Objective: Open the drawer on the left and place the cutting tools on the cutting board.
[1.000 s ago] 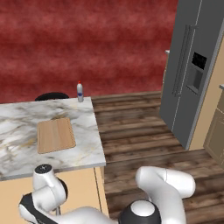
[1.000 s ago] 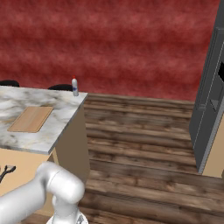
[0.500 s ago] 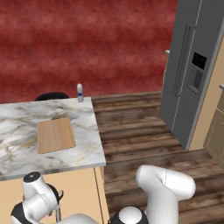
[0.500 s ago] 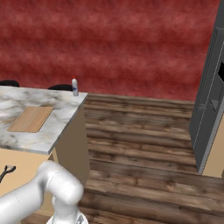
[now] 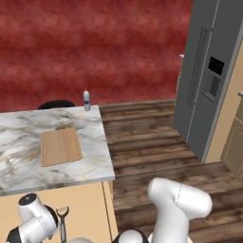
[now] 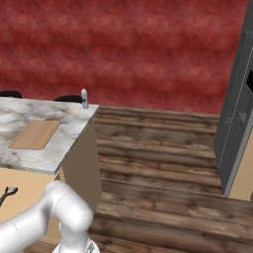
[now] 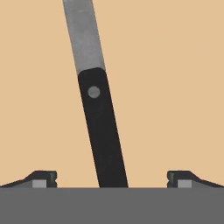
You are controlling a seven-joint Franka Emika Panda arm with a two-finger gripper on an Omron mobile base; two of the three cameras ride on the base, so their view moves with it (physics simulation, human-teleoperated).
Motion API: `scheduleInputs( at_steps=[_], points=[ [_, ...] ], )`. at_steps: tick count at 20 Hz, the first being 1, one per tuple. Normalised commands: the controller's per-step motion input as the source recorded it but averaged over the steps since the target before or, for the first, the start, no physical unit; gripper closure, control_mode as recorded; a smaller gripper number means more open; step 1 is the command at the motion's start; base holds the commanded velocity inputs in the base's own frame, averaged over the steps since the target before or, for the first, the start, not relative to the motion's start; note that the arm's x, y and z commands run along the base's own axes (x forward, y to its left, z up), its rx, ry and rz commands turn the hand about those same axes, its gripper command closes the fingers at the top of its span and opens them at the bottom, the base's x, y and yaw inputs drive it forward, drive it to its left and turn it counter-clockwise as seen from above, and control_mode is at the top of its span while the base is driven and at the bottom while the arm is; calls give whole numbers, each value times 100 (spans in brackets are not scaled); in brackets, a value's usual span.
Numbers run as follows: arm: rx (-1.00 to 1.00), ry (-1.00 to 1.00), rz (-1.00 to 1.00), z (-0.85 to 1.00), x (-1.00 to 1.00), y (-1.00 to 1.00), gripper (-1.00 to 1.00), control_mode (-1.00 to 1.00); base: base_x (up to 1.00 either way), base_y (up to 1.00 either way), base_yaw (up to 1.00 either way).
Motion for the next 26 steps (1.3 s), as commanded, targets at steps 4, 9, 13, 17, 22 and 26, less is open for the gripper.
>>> scheduleInputs(
  at_steps=[4,9,13,17,22,26],
  points=[
    [-3,0,0,-39,0,6,-100,-100,0,0,0],
    [-2,0,0,-44,0,0,-100,-100,0,0,0],
    [0,-1,0,-38,0,0,100,-100,0,0,0],
    [-1,-2,0,-41,-16,-8,100,-100,0,0,0],
    [0,-9,0,-64,-65,-38,100,-100,0,0,0],
    [7,-25,0,-3,-60,-25,100,-100,0,0,0]
  ],
)
